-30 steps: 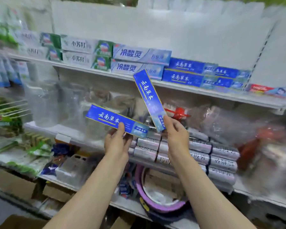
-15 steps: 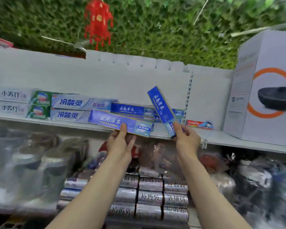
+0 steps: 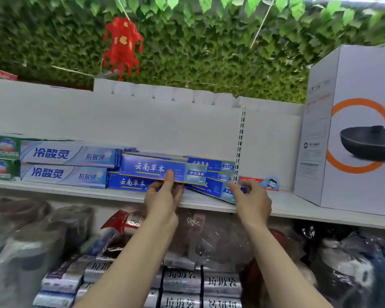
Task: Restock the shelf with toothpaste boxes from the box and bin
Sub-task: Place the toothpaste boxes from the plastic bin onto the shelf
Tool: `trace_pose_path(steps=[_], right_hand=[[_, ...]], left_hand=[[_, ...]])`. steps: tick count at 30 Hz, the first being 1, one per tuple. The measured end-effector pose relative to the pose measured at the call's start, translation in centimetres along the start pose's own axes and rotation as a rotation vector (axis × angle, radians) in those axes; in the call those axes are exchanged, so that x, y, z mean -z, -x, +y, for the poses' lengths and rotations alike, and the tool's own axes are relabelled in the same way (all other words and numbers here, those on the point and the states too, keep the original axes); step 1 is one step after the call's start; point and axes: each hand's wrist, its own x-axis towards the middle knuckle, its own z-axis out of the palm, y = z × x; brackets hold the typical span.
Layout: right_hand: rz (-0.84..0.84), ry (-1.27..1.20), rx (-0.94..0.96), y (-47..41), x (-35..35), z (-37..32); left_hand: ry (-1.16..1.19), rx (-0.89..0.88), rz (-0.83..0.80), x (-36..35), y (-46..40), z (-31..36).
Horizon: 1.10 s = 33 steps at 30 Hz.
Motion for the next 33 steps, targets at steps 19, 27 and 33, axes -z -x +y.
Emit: trace_pose_path(steps=[19, 27, 33], right_hand=[[-0.525, -0.543, 0.08, -0.9, -4.2, -5.6], [-0.358, -0.515, 0.077, -2.5, -7.2, -5.4], [-0.388, -0.328, 0.065, -2.3, -11.1, -4.9]], left_hand=[[-0.222, -0.128, -0.164, -1.7, -2.8, 2.5], [-0.696, -0.432, 0.024, -0.9, -4.2, 4.9], [-1.119, -0.601, -0.049, 1.1, -7.0, 5.1]])
